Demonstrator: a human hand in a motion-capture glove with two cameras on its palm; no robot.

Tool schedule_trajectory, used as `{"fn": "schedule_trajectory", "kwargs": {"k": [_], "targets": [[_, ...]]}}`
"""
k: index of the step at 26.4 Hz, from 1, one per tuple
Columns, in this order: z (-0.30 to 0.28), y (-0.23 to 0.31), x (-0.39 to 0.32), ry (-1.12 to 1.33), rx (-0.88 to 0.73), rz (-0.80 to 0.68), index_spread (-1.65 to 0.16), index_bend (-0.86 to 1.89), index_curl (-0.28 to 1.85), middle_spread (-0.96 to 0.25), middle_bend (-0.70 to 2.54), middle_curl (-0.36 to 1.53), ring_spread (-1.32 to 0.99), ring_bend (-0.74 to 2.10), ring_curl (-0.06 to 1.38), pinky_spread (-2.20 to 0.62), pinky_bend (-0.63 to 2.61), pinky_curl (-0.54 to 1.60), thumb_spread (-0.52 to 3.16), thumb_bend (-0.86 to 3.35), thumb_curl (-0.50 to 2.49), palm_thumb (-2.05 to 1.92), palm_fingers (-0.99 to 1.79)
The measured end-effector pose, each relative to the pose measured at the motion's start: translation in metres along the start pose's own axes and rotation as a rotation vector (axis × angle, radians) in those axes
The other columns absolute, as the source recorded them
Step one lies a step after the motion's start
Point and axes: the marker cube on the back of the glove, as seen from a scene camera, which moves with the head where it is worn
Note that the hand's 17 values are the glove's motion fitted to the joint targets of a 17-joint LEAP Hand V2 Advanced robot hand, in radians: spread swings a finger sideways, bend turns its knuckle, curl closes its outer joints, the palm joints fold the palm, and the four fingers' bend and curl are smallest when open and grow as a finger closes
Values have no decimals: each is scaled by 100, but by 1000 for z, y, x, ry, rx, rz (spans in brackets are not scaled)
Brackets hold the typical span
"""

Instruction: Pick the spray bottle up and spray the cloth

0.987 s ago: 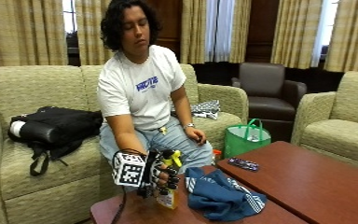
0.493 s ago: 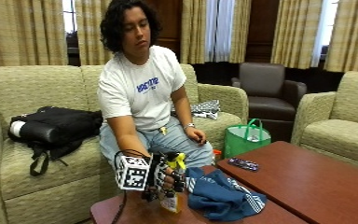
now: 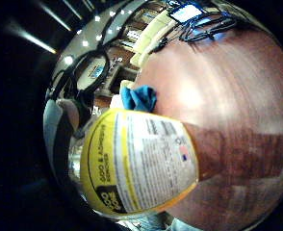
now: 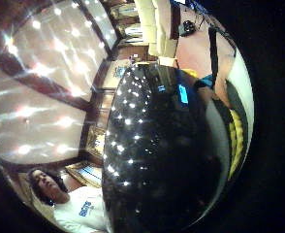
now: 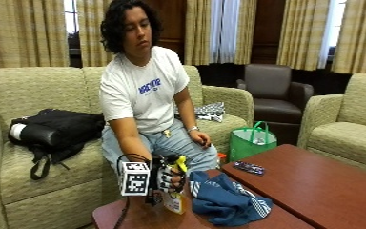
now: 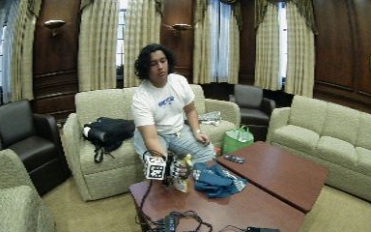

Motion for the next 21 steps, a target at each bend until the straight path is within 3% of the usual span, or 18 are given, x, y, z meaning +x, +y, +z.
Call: {"fn": "schedule_trajectory", "kwargs": {"k": [5,10,21], "targets": [[-6,8,-4,8,122,-45,-27,30,37,-18,45,48,-18,61,44,-19,31,39,78,-1,50,88,148],[-16,18,-20,73,176,-287,-26,39,42,-19,51,51,-19,62,45,-23,34,40,64,-2,55,90,146],[-69,27,-131,320,55,-295,-24,46,49,-20,58,54,-19,66,47,-27,39,42,47,-2,64,88,141]]}}
